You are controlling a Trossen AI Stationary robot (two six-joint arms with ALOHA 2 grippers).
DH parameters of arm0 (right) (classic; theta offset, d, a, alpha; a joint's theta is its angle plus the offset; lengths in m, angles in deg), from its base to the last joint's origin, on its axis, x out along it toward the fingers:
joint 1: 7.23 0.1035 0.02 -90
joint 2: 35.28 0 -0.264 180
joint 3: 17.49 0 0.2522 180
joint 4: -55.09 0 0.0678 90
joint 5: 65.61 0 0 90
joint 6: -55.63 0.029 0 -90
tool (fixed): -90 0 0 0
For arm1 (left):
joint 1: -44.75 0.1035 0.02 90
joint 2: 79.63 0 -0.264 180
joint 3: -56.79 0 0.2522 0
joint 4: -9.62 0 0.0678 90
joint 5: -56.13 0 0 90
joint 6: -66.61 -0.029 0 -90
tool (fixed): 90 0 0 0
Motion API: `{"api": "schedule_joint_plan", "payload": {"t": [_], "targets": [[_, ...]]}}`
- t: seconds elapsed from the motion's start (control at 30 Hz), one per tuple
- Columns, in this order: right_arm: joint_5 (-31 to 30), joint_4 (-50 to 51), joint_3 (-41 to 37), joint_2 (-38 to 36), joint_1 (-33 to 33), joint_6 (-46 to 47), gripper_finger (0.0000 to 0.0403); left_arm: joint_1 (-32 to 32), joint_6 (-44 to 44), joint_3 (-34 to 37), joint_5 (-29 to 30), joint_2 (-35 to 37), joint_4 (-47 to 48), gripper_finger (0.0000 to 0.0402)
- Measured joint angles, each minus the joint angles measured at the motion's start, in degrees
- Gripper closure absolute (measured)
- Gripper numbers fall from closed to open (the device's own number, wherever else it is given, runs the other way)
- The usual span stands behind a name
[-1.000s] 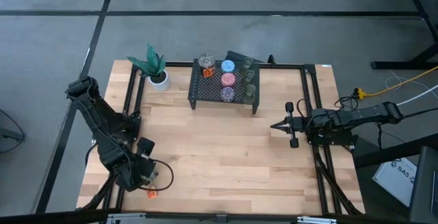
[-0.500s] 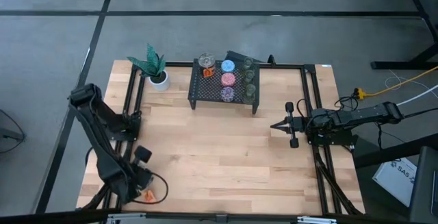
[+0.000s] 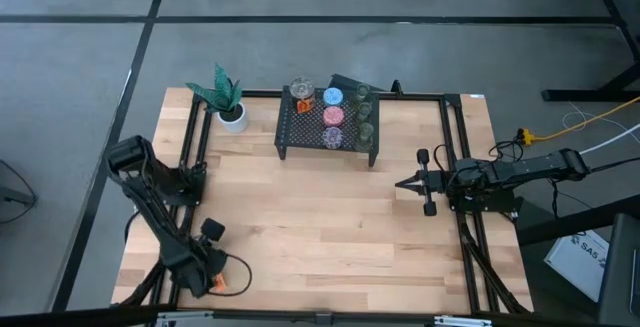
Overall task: Pick & Place candle stick holders
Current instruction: Put the scented candle can on the shelf
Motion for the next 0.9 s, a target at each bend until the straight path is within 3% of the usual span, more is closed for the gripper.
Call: {"api": "schedule_joint_plan", "payload": {"t": [0.27,0.53,0.7,0.9], "targets": [[0.00,-0.01,-0.01,0.00,-0.01,0.00,0.0400,0.96,3.26,5.70,7.58,8.61,-3.27,0.0004],[0.00,-0.01,-0.01,0.00,-0.01,0.00,0.0400,6.33,1.55,9.74,6.16,14.72,-7.46,0.0048],[0.01,-0.02,0.00,-0.01,-0.02,0.00,0.0400,11.56,-5.09,11.29,2.15,16.21,-10.68,0.0048],[-0.01,-0.02,0.01,0.01,-0.02,0.00,0.0400,18.59,-16.31,11.40,3.47,16.45,-13.35,0.0048]]}}
